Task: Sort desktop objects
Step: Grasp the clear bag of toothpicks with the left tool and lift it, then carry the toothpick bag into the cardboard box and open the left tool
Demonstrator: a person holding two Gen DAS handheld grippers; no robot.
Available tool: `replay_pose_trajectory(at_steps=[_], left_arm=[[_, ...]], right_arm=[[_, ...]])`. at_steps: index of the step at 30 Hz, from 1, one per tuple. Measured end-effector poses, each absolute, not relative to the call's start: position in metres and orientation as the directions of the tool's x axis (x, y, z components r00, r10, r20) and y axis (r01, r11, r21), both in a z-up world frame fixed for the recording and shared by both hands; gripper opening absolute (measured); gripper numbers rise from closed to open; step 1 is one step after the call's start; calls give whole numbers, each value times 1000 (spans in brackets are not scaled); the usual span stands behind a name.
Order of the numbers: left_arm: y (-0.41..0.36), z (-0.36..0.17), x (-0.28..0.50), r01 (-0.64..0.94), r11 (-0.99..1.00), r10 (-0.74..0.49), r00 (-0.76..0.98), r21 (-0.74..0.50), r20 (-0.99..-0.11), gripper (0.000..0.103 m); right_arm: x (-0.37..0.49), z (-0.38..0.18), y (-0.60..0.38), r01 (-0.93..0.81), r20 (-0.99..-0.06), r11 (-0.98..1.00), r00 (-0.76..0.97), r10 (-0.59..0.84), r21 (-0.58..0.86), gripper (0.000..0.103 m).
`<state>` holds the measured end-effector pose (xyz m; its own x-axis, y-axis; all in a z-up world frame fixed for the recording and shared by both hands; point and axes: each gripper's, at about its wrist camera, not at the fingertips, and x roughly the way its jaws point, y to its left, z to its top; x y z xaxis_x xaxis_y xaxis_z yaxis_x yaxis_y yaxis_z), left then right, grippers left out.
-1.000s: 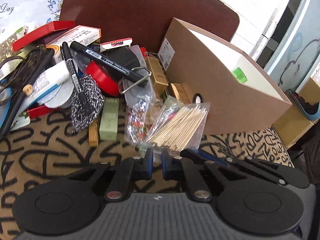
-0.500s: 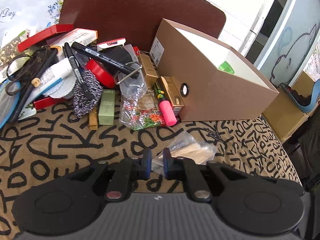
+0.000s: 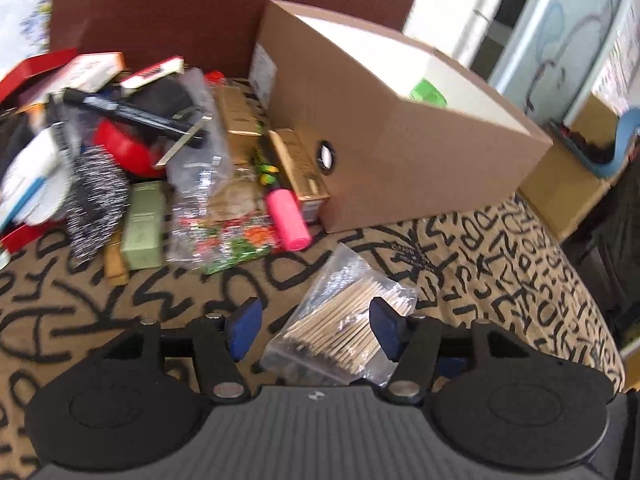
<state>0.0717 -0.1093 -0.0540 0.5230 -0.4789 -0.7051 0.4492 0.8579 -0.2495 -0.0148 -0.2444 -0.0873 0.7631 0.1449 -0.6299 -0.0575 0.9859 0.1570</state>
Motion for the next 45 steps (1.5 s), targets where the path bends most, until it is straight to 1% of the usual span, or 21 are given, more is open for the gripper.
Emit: replay_pose_trajectory(at_steps=[4, 6, 8, 9, 10, 11, 13, 15, 17, 18, 21, 24, 26, 28, 33, 37, 40, 45], left_arm=[[-122, -62, 83, 475, 846, -480, 482, -242, -733, 62], [-126, -63, 84, 494, 838, -483, 478, -229, -734, 59], [-129, -62, 84, 523, 823, -491, 462, -219, -739, 52], [-130, -62, 83, 538, 814, -496, 451, -218, -742, 44], [-131, -62, 83, 548, 810, -496, 447, -211, -744, 40], [-131, -62, 82, 553, 807, -497, 444, -208, -745, 37], [-131, -62, 81, 560, 801, -502, 435, -212, -747, 29], [-132, -62, 80, 562, 801, -501, 438, -207, -747, 28], [-132, -63, 79, 563, 803, -496, 445, -198, -746, 27], [-133, -62, 79, 559, 806, -492, 449, -195, -746, 24], [-131, -61, 77, 545, 817, -481, 462, -189, -745, 21], [-126, -56, 71, 531, 823, -484, 470, -202, -738, 19], [-122, -51, 66, 517, 828, -492, 479, -219, -728, 19], [-119, -44, 60, 507, 832, -496, 494, -227, -714, 19], [-117, -18, 41, 511, 829, -516, 546, -226, -660, 19], [-121, 11, 30, 526, 823, -537, 597, -214, -596, 19], [-125, 31, 30, 536, 819, -549, 626, -205, -554, 19], [-136, 58, 40, 551, 813, -563, 656, -190, -503, 19]], right_arm=[[-11, -91, -249, -50, -624, 981, 765, 158, 187, 52], [-9, -93, -250, -49, -620, 981, 769, 159, 190, 52], [-5, -94, -250, -54, -615, 981, 772, 159, 187, 52], [-4, -94, -250, -57, -613, 981, 773, 161, 186, 52], [-2, -95, -249, -60, -612, 981, 774, 161, 182, 52], [-1, -95, -249, -63, -611, 982, 775, 161, 178, 52], [1, -95, -248, -68, -610, 983, 776, 160, 172, 52], [2, -95, -248, -74, -608, 983, 777, 162, 168, 52], [3, -95, -248, -84, -608, 983, 776, 168, 165, 49], [3, -95, -248, -88, -607, 983, 776, 171, 164, 47], [2, -93, -246, -103, -602, 981, 777, 182, 164, 31], [-3, -90, -243, -122, -600, 981, 777, 190, 153, 26], [-7, -87, -242, -124, -595, 981, 781, 190, 151, 20], [-12, -82, -240, -129, -581, 981, 791, 192, 148, 17], [-28, -59, -241, -145, -526, 980, 828, 194, 134, 17], [-37, -34, -246, -154, -461, 982, 867, 187, 109, 17], [-39, -14, -253, -161, -409, 983, 894, 182, 86, 17], [-28, 14, -268, -162, -352, 985, 921, 170, 51, 17]])
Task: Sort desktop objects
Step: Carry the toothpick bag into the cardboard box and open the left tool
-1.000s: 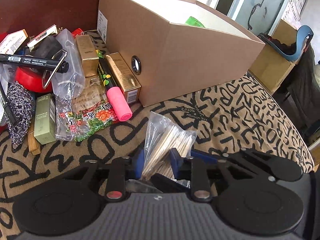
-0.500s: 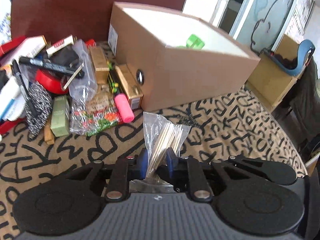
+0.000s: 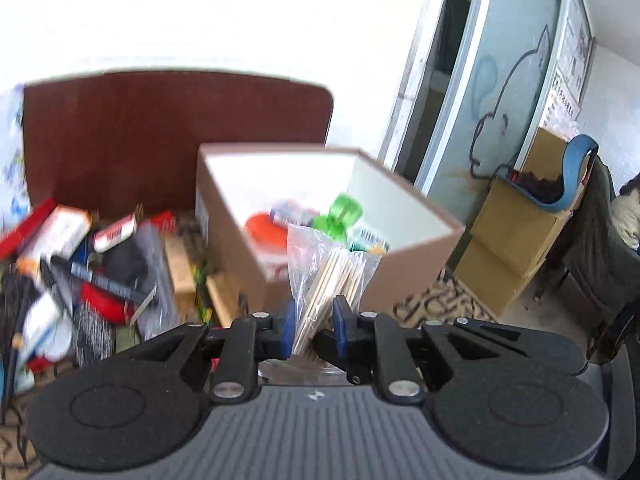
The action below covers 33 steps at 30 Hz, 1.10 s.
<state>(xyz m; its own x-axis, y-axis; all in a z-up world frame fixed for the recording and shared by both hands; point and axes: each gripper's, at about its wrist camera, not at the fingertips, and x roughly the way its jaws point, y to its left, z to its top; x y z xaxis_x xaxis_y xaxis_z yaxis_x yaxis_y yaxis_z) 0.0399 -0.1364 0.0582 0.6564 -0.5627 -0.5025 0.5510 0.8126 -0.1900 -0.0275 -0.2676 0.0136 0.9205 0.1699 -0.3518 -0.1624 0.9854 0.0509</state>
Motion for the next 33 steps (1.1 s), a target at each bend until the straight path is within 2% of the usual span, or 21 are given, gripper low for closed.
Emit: replay_pose_trajectory(at_steps=[6, 12, 25, 33], left_arm=[[-165, 84, 71, 564, 809, -569, 674, -169, -471, 19], [-190, 93, 110, 575, 798, -584, 663, -180, -469, 19], [-221, 43, 175, 561, 803, -560, 595, -201, -576, 19], [-223, 24, 197, 541, 809, -551, 561, -229, -618, 19]], right_arm=[[6, 40, -294, -146, -316, 989, 937, 147, 28, 17], [54, 47, -319, -138, -331, 990, 935, 128, -7, 17], [126, 7, -354, -150, -487, 987, 859, 159, 57, 17], [143, -9, -357, -152, -545, 983, 819, 182, 100, 17]])
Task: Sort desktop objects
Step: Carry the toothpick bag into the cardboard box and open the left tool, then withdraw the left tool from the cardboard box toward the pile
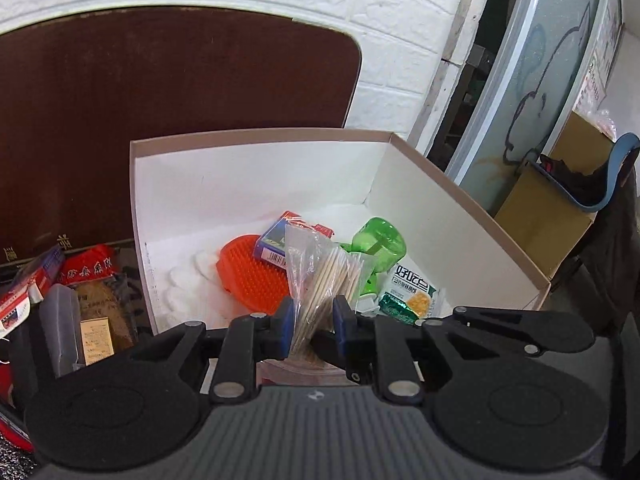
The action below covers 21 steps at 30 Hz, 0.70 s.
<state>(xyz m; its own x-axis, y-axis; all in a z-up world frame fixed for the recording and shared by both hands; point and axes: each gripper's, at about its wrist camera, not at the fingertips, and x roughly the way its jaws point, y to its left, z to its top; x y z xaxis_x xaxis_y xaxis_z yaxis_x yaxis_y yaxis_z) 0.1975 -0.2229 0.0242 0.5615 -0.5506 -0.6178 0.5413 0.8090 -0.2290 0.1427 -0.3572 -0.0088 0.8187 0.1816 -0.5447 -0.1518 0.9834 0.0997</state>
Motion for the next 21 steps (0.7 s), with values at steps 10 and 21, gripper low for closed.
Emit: replay_pose_trajectory(at_steps=[10, 21], left_arm=[[-221, 30, 188, 618, 730, -653, 506, -291, -563, 77], [-213, 38, 165, 601, 758, -623, 549, -255, -557, 86]], right_arm=[[146, -13, -358, -145, -563, 985, 808, 171, 91, 51], [124, -2, -354, -111, -514, 993, 849, 121, 50, 86]])
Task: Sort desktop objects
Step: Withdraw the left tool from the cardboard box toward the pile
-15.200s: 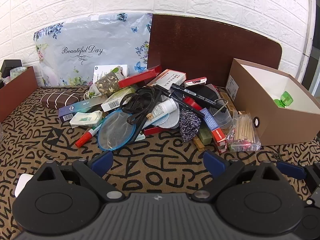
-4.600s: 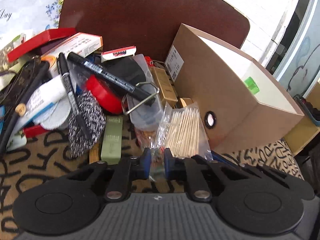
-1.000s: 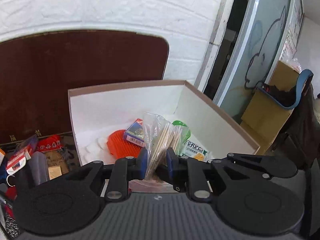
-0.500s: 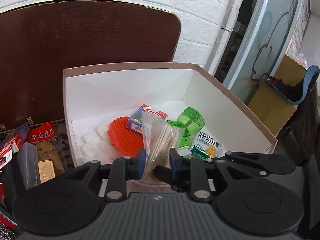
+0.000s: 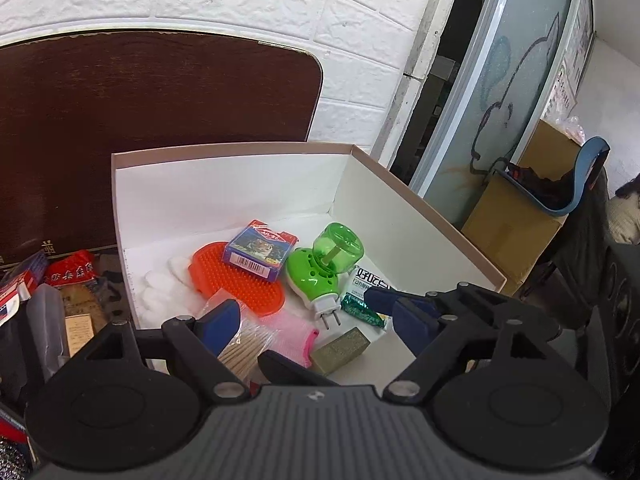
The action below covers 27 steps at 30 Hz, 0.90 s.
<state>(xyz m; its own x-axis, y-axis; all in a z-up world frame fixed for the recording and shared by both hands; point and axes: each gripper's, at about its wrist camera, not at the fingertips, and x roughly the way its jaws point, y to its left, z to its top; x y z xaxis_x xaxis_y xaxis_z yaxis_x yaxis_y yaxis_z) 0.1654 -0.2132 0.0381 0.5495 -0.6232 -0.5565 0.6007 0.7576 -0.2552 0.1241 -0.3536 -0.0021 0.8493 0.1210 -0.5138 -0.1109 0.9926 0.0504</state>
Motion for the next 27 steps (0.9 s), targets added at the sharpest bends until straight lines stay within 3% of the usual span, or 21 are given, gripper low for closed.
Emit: replay_pose_trajectory(at_steps=[27], left_arm=[[-182, 59, 67, 541, 823, -545, 665, -174, -510, 90]], right_arm=[[39, 21, -320, -122, -467, 985, 869, 164, 119, 86]])
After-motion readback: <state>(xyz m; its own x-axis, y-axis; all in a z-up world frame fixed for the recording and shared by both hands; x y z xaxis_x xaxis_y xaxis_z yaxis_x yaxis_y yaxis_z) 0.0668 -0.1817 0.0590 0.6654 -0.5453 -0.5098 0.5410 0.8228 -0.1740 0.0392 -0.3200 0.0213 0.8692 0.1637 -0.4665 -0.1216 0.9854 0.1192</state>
